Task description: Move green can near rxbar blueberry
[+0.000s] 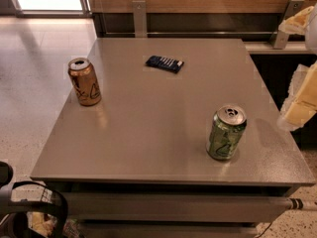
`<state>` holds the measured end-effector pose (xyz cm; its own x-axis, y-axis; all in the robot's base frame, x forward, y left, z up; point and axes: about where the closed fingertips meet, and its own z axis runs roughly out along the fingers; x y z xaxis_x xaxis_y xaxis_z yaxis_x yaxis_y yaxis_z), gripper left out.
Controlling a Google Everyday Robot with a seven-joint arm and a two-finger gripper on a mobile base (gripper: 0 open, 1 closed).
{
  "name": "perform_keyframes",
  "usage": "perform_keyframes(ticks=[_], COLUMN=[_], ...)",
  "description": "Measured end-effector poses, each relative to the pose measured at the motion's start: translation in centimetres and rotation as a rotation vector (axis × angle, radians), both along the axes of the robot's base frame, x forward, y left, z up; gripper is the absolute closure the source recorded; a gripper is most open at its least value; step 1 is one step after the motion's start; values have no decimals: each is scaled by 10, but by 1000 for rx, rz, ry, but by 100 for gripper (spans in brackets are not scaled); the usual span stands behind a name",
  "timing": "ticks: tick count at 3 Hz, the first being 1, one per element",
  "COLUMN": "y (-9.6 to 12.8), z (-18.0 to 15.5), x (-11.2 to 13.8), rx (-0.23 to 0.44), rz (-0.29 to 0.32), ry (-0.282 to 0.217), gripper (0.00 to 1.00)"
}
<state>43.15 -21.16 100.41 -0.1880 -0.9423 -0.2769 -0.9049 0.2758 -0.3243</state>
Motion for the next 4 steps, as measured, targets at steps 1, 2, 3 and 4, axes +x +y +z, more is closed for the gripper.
perform_keyframes(ticks=[1,2,3,4], y=[-25,-40,-40,-29], z=[-13,-30,-42,-46], x=[-24,-39,-46,-41], rx=[163,308,461,681], rz=[3,12,45,107], ry=[-17,-40,-81,-171], gripper=[0,0,0,0])
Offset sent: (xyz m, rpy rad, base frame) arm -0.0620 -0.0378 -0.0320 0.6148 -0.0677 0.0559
